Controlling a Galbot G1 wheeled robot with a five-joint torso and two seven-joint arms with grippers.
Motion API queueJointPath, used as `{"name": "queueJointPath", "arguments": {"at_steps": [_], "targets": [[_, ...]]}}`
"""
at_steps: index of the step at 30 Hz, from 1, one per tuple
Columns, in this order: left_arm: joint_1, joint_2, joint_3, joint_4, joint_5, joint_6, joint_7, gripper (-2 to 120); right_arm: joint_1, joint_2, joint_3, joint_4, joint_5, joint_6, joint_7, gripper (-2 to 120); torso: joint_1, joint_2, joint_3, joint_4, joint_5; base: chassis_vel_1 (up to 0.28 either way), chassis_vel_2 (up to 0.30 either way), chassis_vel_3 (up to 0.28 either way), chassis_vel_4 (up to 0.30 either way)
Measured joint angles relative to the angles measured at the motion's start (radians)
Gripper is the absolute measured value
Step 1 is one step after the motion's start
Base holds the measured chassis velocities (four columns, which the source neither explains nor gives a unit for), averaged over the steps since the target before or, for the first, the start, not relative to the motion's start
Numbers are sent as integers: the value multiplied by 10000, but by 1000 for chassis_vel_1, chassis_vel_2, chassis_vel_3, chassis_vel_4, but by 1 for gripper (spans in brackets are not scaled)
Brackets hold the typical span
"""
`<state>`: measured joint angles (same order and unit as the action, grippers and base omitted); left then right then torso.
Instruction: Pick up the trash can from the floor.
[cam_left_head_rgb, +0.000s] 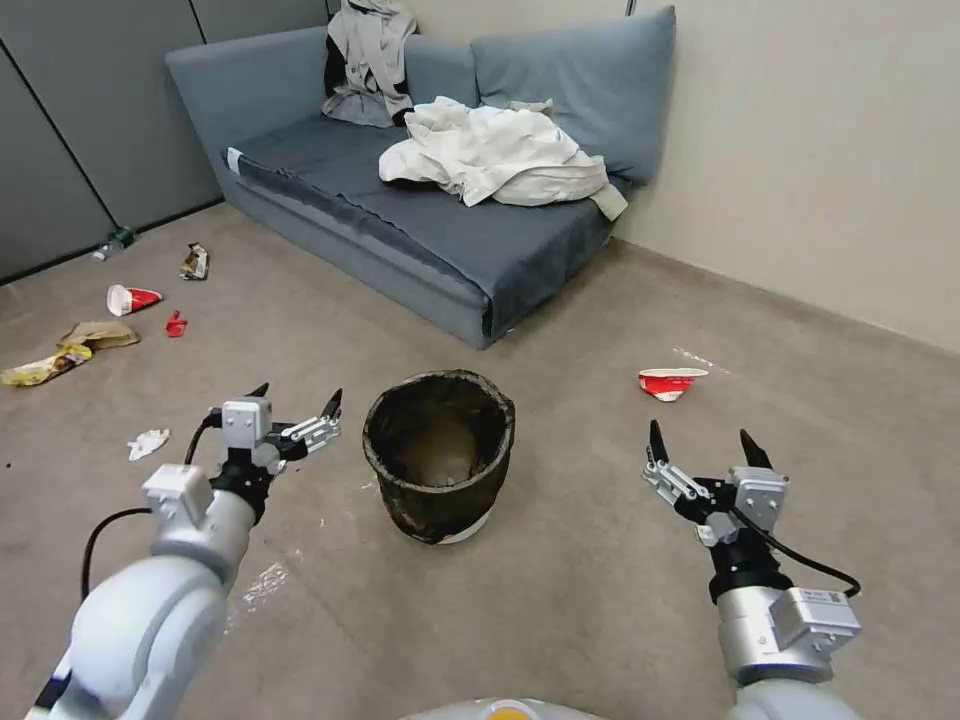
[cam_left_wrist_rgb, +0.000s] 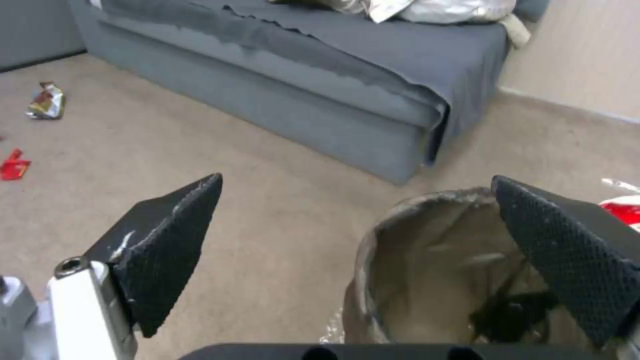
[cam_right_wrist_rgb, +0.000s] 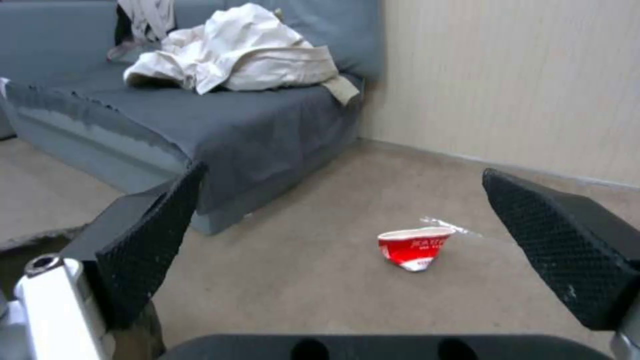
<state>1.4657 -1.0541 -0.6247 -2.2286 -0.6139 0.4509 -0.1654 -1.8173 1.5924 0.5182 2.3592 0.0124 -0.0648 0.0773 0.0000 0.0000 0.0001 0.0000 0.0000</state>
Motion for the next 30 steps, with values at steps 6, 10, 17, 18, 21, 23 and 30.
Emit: {"name": "queueJointPath", "arguments": {"at_steps": [6, 10, 17, 18, 21, 23, 30], "targets": [[-968, 259, 640, 822, -304, 704, -35, 100, 32, 1, 86, -214, -14, -27, 50, 100, 1, 0, 0, 0, 0, 0, 0, 0, 0], [-1189, 298, 1199, 1197, -340, 848, -35, 100, 59, 4, 142, -331, -25, -32, 72, 100, 0, 0, 0, 0, 0, 0, 0, 0, 0], [-1545, 139, 2130, 1775, -308, 1163, -423, 100, 103, 6, 275, -407, -29, -10, 149, 100, 0, 0, -1, 1, 0, 0, 0, 0, 0], [-1662, 115, 2292, 1875, -304, 1255, -509, 100, 109, 7, 279, -418, -29, -8, 159, 100, 0, 0, -1, 1, 0, 0, 0, 0, 0], [-1908, 64, 2538, 2049, -310, 1511, -716, 100, 110, 9, 278, -460, -31, 6, 178, 100, 0, 0, -1, 0, 1, 0, 0, 0, 0], [-2121, 11, 2705, 2219, -345, 1770, -956, 100, 111, 10, 277, -485, -44, 22, 189, 100, 0, 0, 0, 1, 0, 0, 0, 0, 0], [-2914, -241, 3156, 2960, -940, 2407, -1878, 100, 84, 12, 315, -576, -60, 59, 229, 100, 0, 0, 0, 1, 0, 0, 0, 0, 0]]}}
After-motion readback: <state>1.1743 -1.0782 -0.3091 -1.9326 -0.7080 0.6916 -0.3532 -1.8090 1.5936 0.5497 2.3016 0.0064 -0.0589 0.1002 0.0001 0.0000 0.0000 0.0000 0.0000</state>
